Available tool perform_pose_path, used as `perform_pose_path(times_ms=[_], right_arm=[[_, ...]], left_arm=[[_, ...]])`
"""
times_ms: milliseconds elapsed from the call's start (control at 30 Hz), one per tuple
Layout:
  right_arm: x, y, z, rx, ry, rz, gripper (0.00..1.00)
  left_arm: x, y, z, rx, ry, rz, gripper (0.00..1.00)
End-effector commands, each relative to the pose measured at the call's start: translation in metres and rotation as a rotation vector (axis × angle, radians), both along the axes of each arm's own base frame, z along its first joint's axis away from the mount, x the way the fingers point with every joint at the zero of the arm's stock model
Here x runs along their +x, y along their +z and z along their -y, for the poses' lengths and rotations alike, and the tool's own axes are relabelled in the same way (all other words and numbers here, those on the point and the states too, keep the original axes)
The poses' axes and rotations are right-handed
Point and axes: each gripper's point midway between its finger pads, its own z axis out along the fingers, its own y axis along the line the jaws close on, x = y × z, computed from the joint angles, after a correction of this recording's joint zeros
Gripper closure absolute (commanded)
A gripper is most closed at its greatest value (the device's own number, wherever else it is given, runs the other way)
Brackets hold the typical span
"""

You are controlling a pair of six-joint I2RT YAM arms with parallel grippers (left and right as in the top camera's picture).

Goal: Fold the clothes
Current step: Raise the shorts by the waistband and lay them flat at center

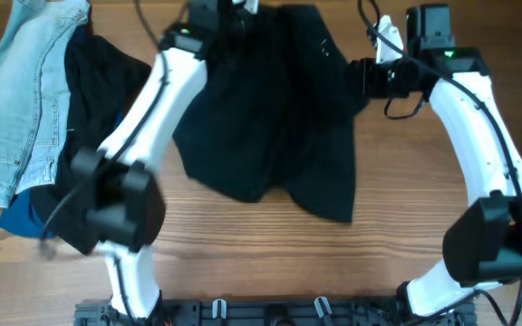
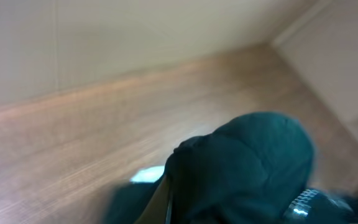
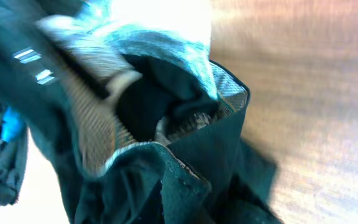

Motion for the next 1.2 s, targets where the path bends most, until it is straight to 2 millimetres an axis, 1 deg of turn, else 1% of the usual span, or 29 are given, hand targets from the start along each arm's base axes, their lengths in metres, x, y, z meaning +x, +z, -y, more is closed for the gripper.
perform_pose_path(times_ms=[0, 100, 133, 167, 233, 300, 367, 433, 467, 533, 700, 800, 900, 1000, 1033, 1067, 1100, 1167], right_arm=[[-0.002, 0.073, 0.001, 0.018, -0.008, 0.151, 0.96], [-0.012, 0.104, 0.005, 0.019, -0.014, 0.207, 0.96], [-0.019, 0.116, 0.007, 0.019, -0.018, 0.23, 0.96], [-0.023, 0.123, 0.008, 0.017, -0.021, 0.242, 0.96], [-0.039, 0.143, 0.014, 0.0, -0.043, 0.274, 0.96], [-0.053, 0.157, 0.019, -0.022, -0.063, 0.296, 0.96], [-0.074, 0.174, 0.026, -0.051, -0.088, 0.32, 0.96], [-0.094, 0.188, 0.034, -0.074, -0.129, 0.335, 0.97], [-0.108, 0.197, 0.039, -0.089, -0.155, 0.348, 0.96], [-0.125, 0.209, 0.045, -0.108, -0.178, 0.373, 0.96], [-0.154, 0.23, 0.061, -0.155, -0.255, 0.431, 0.96], [-0.155, 0.233, 0.068, -0.186, -0.286, 0.448, 0.95], [-0.143, 0.227, 0.071, -0.209, -0.294, 0.432, 0.96], [-0.12, 0.213, 0.07, -0.231, -0.27, 0.397, 0.96], [-0.105, 0.202, 0.07, -0.244, -0.255, 0.371, 0.96], [-0.097, 0.195, 0.07, -0.252, -0.246, 0.356, 0.96], [-0.084, 0.185, 0.069, -0.258, -0.24, 0.329, 0.96], [-0.065, 0.167, 0.068, -0.271, -0.224, 0.292, 0.96]], left_arm=[[-0.027, 0.111, -0.027, -0.007, 0.112, 0.195, 0.96], [-0.053, 0.151, -0.046, 0.006, 0.18, 0.248, 0.96], [-0.064, 0.165, -0.053, 0.01, 0.204, 0.268, 0.96], [-0.071, 0.173, -0.057, 0.013, 0.218, 0.278, 0.96], [-0.093, 0.192, -0.066, 0.02, 0.247, 0.301, 0.96], [-0.113, 0.206, -0.072, 0.024, 0.264, 0.315, 0.96], [-0.133, 0.218, -0.075, 0.026, 0.269, 0.327, 0.96], [-0.153, 0.229, -0.076, 0.023, 0.268, 0.343, 0.96], [-0.167, 0.236, -0.077, 0.019, 0.267, 0.355, 0.96], [-0.186, 0.246, -0.076, 0.013, 0.263, 0.375, 0.96], [-0.22, 0.264, -0.075, 0.0, 0.262, 0.415, 0.96], [-0.221, 0.26, -0.079, 0.028, 0.305, 0.407, 0.96], [-0.206, 0.241, -0.081, 0.088, 0.351, 0.367, 0.96], [-0.185, 0.22, -0.079, 0.152, 0.391, 0.329, 0.96], [-0.174, 0.209, -0.078, 0.182, 0.409, 0.31, 0.96], [-0.164, 0.199, -0.077, 0.206, 0.424, 0.295, 0.96], [-0.151, 0.186, -0.077, 0.236, 0.44, 0.274, 0.96], [-0.134, 0.167, -0.076, 0.273, 0.455, 0.24, 0.96]])
